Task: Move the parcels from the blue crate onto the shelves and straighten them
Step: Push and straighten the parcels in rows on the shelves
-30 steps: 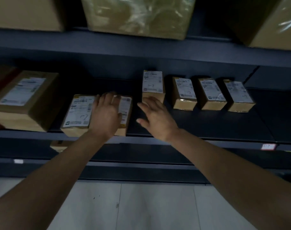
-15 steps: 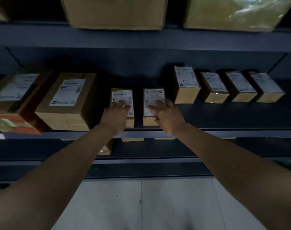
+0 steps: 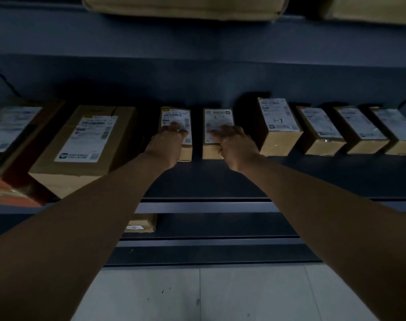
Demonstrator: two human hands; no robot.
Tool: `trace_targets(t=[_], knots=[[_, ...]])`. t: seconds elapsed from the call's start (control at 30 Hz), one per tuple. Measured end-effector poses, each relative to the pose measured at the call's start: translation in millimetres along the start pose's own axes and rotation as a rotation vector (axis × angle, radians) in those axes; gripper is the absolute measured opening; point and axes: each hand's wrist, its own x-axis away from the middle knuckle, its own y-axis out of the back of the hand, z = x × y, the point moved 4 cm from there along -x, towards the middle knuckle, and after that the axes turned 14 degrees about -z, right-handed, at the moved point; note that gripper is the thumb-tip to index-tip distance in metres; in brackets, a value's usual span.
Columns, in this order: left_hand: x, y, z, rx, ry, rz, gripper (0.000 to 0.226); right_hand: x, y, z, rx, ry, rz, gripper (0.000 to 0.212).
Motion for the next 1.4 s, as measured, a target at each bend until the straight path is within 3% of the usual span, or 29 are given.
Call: trace_targets(t=[0.3,0.57,0.73,0.87,1.03,1.17,1.3,1.4], knots=[[-8.0,8.7,-4.6,0.026,0.046,-0.051,0.059,-5.2,9.7,4.3,0.108,0.057,-0.116,0.057],[31.4,77.9,-0.8,-0.160,-0.013,-0.128,0.051,11.3,46.3,68.8,-0.079,0.138,-0.202,0.055],[75.2,124.3,48.7,-0.221,-0.016,-0.171,0.044,27.1,66.0,144.0,-0.271,0.255,-0.197,0.061],[119.3,153.6,112.5,-0.199,0.048,-0.170,0.047,33.4,67.1,210.4,-0.220,0.355,-0.124,0.070],[156.2,162.2,203.0,-0.107,0.201,-0.045,0.048,28.7,60.3,255.5,-0.142,0.284,-0.015,0.075],[162.5,145.0,243.9,-0.099,0.155,0.070,0.062,21.4,52.0,273.3,-0.077,0.195,0.012,0.068],[158.6,126.1,268.0,-0.031,0.104,0.033,0.052,14.5,41.9,277.3,-0.029,0.135,0.017,0.066],[152.7,114.6,277.3,0.012,0.086,-0.006,0.057,2.8,36.5,278.5,-0.013,0.113,-0.014,0.066]])
